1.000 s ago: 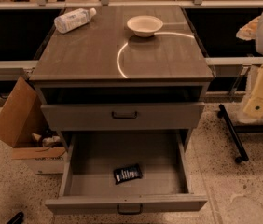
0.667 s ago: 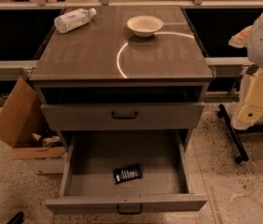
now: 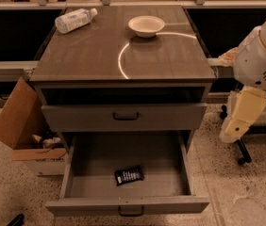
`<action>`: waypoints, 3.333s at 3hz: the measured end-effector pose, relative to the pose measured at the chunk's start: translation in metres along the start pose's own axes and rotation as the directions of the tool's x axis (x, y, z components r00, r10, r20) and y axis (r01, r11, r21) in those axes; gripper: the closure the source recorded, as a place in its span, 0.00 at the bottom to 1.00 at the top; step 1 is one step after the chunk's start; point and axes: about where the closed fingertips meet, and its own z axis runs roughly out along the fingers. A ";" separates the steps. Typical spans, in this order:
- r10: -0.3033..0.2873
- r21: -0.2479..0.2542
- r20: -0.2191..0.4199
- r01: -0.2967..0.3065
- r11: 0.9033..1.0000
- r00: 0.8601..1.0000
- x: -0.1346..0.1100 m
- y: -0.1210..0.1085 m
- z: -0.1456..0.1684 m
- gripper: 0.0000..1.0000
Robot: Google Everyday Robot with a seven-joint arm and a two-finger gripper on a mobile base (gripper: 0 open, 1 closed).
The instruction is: Pick rxbar blueberry from middle drawer and place on counter
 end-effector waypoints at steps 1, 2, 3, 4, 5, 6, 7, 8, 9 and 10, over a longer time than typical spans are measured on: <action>-0.004 -0.013 0.009 0.004 1.000 1.000 0.000 0.002 0.007 0.00; -0.034 -0.076 0.073 0.040 0.996 0.997 0.005 0.016 0.058 0.00; -0.073 -0.141 0.150 0.095 0.985 0.986 0.010 0.037 0.126 0.00; -0.062 -0.209 0.246 0.116 0.971 0.967 0.013 0.064 0.190 0.00; -0.062 -0.209 0.246 0.116 0.971 0.967 0.013 0.064 0.190 0.00; -0.075 -0.217 0.265 0.135 0.967 0.961 0.011 0.065 0.200 0.00; -0.110 -0.212 0.320 0.184 0.960 0.941 0.005 0.068 0.227 0.00; -0.169 -0.196 0.363 0.253 0.947 0.916 -0.005 0.072 0.263 0.00; -0.180 -0.193 0.414 0.280 0.940 0.892 -0.014 0.074 0.300 0.00; -0.170 -0.196 0.455 0.285 0.938 0.874 -0.027 0.080 0.346 0.00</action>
Offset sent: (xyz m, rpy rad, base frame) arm -0.0040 0.0246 -0.1522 0.1622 0.1057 0.1685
